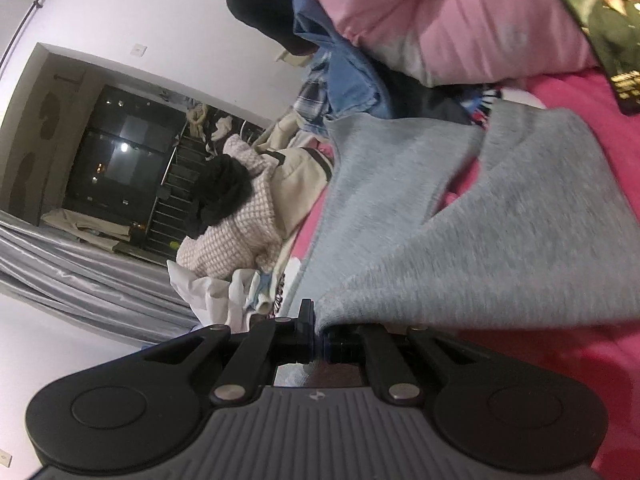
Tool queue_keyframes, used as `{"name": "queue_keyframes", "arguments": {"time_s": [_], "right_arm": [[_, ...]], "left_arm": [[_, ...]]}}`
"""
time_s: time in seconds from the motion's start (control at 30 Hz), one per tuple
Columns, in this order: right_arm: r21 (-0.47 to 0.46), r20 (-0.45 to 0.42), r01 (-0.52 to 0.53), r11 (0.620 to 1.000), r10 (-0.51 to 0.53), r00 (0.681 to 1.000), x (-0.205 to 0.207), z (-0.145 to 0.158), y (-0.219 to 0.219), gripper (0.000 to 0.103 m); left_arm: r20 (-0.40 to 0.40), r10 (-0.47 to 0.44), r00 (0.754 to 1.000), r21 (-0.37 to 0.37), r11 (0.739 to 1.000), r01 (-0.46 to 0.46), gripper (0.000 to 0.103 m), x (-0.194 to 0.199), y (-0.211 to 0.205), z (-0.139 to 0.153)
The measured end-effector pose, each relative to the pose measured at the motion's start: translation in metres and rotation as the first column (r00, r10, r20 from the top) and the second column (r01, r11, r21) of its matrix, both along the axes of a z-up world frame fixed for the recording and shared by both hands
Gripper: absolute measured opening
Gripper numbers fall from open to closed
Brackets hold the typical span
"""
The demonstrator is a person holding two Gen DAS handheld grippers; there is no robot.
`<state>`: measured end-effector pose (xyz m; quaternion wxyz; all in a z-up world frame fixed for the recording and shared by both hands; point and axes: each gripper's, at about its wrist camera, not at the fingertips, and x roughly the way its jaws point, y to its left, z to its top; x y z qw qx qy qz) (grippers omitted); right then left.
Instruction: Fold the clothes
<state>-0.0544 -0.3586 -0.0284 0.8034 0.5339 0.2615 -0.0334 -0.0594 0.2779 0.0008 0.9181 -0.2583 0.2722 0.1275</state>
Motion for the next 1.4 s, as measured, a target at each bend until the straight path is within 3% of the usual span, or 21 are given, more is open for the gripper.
{"name": "queue_keyframes", "arguments": {"time_s": [0.4, 0.63, 0.77, 0.97, 1.17, 1.27, 1.4], "right_arm": [[-0.056, 0.005, -0.004, 0.998, 0.004, 1.0, 0.072, 0.007, 0.012, 0.004], [-0.121, -0.038, -0.033, 0.992, 0.028, 0.999, 0.129, -0.003, 0.026, 0.004], [-0.15, -0.063, -0.059, 0.987, 0.05, 0.997, 0.161, -0.012, 0.033, 0.004], [-0.182, -0.117, -0.109, 0.977, 0.089, 0.989, 0.2, -0.033, 0.043, 0.004], [-0.15, -0.197, -0.177, 0.973, 0.146, 0.97, 0.237, -0.059, 0.039, 0.005], [-0.073, -0.246, -0.227, 0.971, 0.203, 0.948, 0.259, -0.076, 0.03, 0.014], [0.079, -0.29, -0.261, 0.962, 0.272, 0.917, 0.283, -0.098, 0.014, 0.037]], "left_arm": [[0.03, 0.005, 1.0, -0.035, 0.999, -0.004, 0.007, 0.059, 0.013, -0.004], [-0.008, -0.011, 1.0, -0.087, 0.996, 0.01, 0.007, 0.107, 0.031, -0.015], [-0.047, -0.028, 0.998, -0.075, 0.997, 0.024, 0.007, 0.138, 0.035, -0.024], [-0.11, -0.057, 0.992, 0.014, 0.998, 0.059, 0.007, 0.174, 0.033, -0.04], [-0.154, -0.093, 0.984, 0.016, 0.995, 0.097, 0.012, 0.193, 0.037, -0.054], [-0.177, -0.115, 0.977, -0.043, 0.993, 0.11, 0.017, 0.201, 0.048, -0.058], [-0.16, -0.091, 0.983, -0.236, 0.97, 0.052, 0.025, 0.21, 0.074, -0.065]]}}
